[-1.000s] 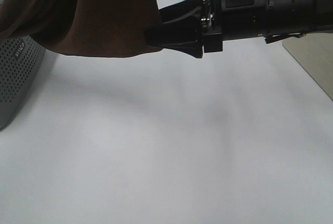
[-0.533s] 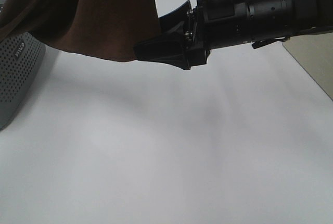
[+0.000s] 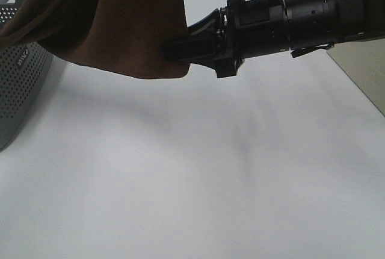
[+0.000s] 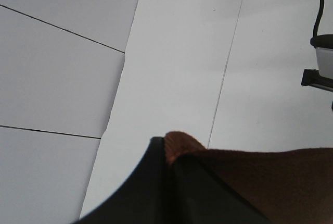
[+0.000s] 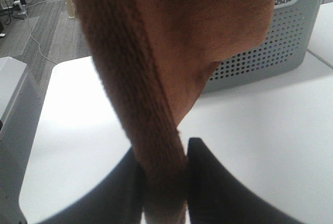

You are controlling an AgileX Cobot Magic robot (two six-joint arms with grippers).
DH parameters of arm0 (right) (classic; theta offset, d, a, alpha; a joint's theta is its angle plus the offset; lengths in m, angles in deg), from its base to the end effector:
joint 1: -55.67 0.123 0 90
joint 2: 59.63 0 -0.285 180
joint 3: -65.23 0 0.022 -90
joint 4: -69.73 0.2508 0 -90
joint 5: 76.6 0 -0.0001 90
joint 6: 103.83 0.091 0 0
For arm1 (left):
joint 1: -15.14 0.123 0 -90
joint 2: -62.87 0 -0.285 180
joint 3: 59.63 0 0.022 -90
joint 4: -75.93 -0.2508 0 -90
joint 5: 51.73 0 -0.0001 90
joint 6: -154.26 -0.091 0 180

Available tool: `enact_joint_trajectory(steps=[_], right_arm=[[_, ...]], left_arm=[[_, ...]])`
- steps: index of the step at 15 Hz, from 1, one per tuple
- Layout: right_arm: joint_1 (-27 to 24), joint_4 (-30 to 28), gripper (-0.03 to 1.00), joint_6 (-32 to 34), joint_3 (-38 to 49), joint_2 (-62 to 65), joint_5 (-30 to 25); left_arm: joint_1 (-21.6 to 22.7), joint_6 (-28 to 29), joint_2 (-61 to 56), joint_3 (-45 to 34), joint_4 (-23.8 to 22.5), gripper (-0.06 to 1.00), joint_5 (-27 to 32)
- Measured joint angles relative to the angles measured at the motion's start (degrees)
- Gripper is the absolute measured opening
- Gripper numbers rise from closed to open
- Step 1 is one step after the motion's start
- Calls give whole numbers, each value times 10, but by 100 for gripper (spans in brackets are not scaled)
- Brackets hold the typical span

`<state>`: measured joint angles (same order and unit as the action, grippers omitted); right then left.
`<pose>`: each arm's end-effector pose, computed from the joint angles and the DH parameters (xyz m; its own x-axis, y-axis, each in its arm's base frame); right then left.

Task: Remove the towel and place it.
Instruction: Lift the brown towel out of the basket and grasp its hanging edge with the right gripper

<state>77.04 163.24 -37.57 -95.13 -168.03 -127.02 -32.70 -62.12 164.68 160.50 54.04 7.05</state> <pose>0.2997 0.1925 0.2239 -0.2329 -0.3059 -0.9232 -0.9487 0.2804 0.1464 0.2527 -0.2358 0.4990 0.1694 0.8647 -0.4728 0.5821 0.2994 0.7560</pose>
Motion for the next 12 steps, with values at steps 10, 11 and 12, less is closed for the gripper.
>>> enact_joint_trajectory(steps=[10, 11, 12], right_arm=[[-1, -92, 1, 270, -8, 12, 34], [-1, -130, 1, 337, -19, 26, 38], [-1, -217, 1, 475, -51, 49, 44]], left_arm=[[0, 21, 3, 0, 8, 0, 1], [0, 21, 3, 0, 8, 0, 1], [0, 23, 3, 0, 8, 0, -1]])
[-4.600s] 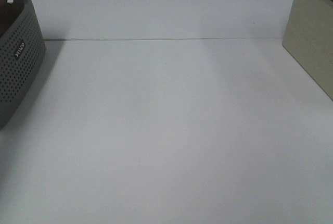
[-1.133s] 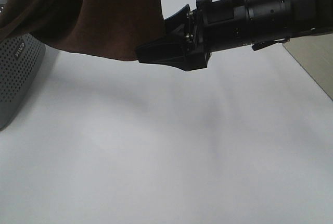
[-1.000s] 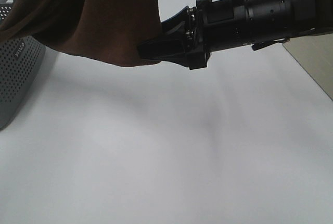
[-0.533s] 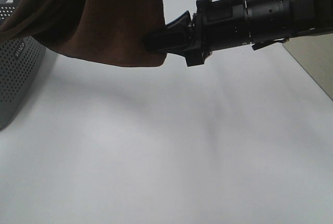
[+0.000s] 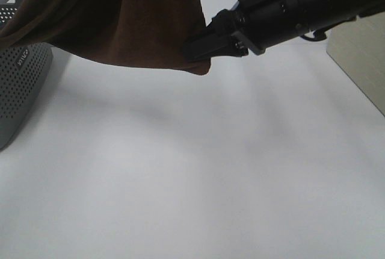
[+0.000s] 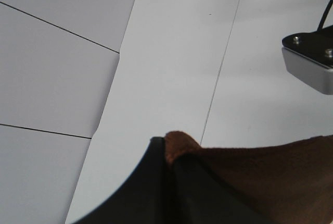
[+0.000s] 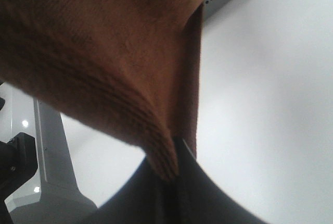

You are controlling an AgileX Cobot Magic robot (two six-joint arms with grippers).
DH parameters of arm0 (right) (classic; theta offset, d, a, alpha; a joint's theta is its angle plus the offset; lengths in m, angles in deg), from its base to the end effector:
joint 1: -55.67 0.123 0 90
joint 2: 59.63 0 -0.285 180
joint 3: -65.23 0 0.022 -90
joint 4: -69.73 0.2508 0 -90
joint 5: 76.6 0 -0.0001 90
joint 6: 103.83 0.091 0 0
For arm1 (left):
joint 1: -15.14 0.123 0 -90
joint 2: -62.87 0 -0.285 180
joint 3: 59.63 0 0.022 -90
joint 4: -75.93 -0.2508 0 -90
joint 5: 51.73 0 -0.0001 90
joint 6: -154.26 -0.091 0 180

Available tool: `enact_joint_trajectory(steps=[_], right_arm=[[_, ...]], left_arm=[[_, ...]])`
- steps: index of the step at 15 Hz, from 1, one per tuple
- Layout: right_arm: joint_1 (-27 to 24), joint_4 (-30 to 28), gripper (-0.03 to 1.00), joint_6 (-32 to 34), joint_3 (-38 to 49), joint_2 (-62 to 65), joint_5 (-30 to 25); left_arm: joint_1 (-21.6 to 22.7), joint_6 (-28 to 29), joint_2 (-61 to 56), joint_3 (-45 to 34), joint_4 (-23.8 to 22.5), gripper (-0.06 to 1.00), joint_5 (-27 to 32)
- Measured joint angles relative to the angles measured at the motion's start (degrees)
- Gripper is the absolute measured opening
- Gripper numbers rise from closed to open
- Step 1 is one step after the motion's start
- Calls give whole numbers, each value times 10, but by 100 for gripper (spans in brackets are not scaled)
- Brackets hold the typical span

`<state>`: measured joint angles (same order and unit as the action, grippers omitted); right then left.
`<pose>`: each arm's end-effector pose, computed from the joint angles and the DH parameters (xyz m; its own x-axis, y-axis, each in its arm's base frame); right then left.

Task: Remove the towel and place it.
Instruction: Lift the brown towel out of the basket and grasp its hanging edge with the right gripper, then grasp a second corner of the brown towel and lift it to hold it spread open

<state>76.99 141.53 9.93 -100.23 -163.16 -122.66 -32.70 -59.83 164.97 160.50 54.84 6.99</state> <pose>0.2981 0.1832 0.2537 -0.6505 -0.2756 -0.7077 -0.7260 0.4994 0.4728 0.2534 -0.2381 0.4970 0.1459 0.8485 -0.5087 0.5993 0.3333 0.7278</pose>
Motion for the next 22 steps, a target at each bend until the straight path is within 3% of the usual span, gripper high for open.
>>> enact_joint_trajectory(steps=[2, 4, 6, 8, 11, 15, 18, 21, 22], right_arm=[[0, -132, 1, 159, -61, 21, -12], [0, -272, 1, 319, -154, 25, -69], [0, -396, 1, 429, -250, 25, -127], [0, -480, 1, 492, -340, 25, -166], [0, -544, 1, 523, -445, 10, -180], [0, -605, 1, 535, -598, -43, -150], [0, -669, 1, 516, -661, -80, -88], [0, -727, 1, 515, -662, -111, 40], [0, -736, 1, 515, -662, -116, 58]], left_arm=[[0, 1, 0, 0, 0, 0, -2], [0, 1, 0, 0, -1, 0, -6], [0, 1, 0, 0, -11, 0, -21], [11, 1, 0, 0, -12, 0, -46], [44, 2, 1, 0, -11, 0, -82], [101, 3, 24, 0, 1, 0, -128], [152, 3, 57, 0, 5, 0, -230], [191, 3, 101, 0, 6, 0, -379], [202, 6, 116, 0, 6, 0, -438]])
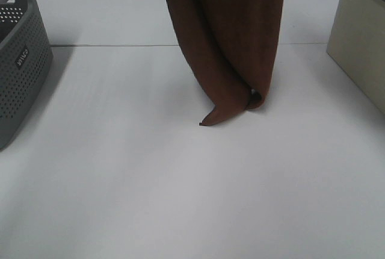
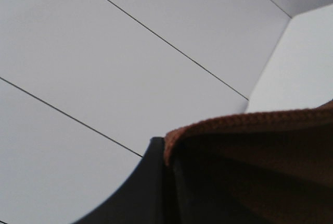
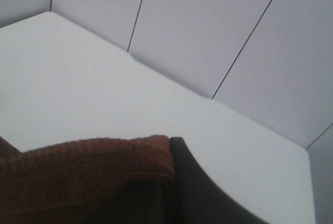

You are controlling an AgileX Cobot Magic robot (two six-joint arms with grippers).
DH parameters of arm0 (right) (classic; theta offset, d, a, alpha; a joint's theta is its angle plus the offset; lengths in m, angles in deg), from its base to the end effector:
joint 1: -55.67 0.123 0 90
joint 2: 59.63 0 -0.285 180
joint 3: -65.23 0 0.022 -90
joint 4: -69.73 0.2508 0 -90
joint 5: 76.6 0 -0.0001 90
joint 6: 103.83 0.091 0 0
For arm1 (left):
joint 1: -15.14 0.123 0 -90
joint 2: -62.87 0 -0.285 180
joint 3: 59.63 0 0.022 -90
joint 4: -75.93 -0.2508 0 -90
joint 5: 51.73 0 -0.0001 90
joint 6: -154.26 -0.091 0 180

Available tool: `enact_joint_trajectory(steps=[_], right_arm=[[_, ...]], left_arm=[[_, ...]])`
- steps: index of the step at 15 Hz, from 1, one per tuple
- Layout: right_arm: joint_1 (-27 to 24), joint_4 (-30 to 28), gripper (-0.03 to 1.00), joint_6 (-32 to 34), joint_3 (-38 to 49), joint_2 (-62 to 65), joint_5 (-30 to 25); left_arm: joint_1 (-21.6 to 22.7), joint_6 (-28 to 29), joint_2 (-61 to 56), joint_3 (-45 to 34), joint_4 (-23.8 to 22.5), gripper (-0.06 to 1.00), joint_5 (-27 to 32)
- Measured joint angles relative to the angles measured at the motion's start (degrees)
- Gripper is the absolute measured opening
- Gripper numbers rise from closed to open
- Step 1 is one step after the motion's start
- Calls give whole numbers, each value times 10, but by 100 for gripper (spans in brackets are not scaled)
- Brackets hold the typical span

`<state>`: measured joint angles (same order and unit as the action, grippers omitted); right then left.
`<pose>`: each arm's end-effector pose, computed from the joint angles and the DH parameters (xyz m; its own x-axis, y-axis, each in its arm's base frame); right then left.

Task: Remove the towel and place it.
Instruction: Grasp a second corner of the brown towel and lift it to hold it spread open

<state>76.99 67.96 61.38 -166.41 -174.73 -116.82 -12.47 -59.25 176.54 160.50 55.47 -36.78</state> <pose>0.3955 0.1524 0.4912 -0.1154 -0.3434 -0.9321 -0.3930 0.8775 -0.2747 0.3931 -0.1963 0.4799 0.3285 0.7297 -0.5997 0.1980 0.5676 0.7991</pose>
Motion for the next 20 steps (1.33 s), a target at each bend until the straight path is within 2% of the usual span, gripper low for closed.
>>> enact_joint_trajectory(steps=[2, 3, 5, 6, 10, 14, 16, 17, 20], right_arm=[[0, -23, 1, 15, 0, -18, 91], [0, -34, 1, 33, 0, -33, 164], [0, -37, 1, 41, 0, -47, 227], [0, -37, 1, 44, 0, -50, 243], [0, -36, 1, 46, -3, -80, 323], [0, -34, 1, 46, -46, -121, 359], [-1, -34, 1, 46, -65, -140, 366], [-7, -29, 1, 46, -67, -157, 378], [-14, -10, 1, 46, -67, -171, 417]], left_arm=[[15, 11, 22, 0, 0, 0, -73], [36, 38, 46, 0, 0, 0, -159], [59, 65, 68, 0, 0, 0, -241], [64, 69, 72, 0, 0, 0, -256], [99, 91, 103, 3, 0, 0, -381], [120, 92, 173, 77, 5, 0, -405], [131, 93, 235, 164, 5, 0, -402], [142, 109, 289, 250, 5, 0, -394], [148, 121, 326, 329, -1, 0, -390]])
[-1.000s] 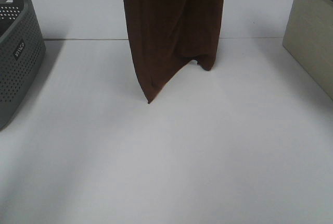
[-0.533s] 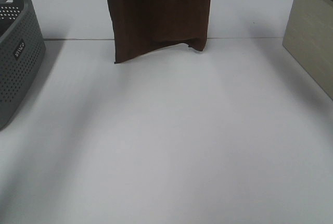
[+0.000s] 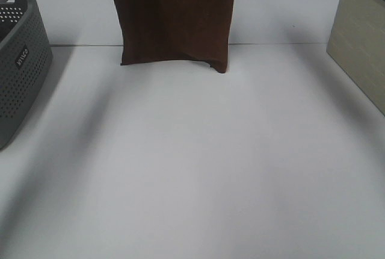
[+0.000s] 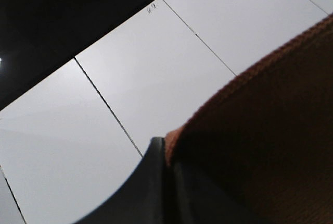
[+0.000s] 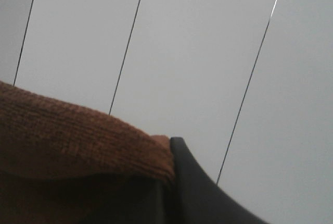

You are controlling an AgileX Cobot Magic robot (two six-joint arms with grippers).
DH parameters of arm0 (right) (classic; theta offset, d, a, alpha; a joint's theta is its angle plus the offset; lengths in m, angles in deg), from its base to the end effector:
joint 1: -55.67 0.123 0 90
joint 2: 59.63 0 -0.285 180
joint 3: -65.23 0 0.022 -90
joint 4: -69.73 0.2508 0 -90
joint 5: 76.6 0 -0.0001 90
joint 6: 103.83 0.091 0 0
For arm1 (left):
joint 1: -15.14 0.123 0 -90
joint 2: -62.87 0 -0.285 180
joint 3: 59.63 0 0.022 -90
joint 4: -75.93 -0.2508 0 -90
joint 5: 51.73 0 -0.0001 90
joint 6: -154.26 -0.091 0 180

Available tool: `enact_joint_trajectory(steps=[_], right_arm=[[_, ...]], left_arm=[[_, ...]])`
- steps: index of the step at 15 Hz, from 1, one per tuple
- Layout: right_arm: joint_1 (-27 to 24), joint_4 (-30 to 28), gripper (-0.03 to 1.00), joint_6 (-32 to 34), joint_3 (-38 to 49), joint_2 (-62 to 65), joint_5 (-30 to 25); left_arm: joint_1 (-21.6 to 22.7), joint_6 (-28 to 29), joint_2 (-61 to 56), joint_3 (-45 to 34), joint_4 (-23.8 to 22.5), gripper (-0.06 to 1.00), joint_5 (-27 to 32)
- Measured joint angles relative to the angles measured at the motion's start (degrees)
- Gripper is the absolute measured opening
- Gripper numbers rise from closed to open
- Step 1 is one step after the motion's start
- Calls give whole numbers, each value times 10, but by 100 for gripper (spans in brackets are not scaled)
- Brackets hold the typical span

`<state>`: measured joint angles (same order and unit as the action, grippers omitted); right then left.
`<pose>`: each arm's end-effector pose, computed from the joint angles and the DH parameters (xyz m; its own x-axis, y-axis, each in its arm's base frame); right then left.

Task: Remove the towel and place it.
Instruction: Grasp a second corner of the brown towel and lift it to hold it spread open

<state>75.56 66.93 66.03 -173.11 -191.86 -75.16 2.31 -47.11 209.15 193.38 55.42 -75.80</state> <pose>0.4825 0.1747 0.4521 0.3528 -0.1105 -0.9292 -0.2692 0.9391 -0.2139 0.5242 -0.1327 0.4316 0.6843 0.4997 -0.5311 -0.1500 0.8092 0.5681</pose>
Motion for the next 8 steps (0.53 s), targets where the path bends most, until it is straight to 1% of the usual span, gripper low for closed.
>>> enact_joint_trajectory(steps=[2, 4, 8], right_arm=[[-1, 4, 1, 0, -2, -7, 29], [-2, 6, 1, 3, -3, -10, 34], [-4, 6, 1, 5, -3, -14, 34]], left_arm=[[2, 1, 1, 9, -10, 0, -7], [6, 3, 1, 10, -15, 0, -13], [11, 14, 1, 10, -34, 0, -2]])
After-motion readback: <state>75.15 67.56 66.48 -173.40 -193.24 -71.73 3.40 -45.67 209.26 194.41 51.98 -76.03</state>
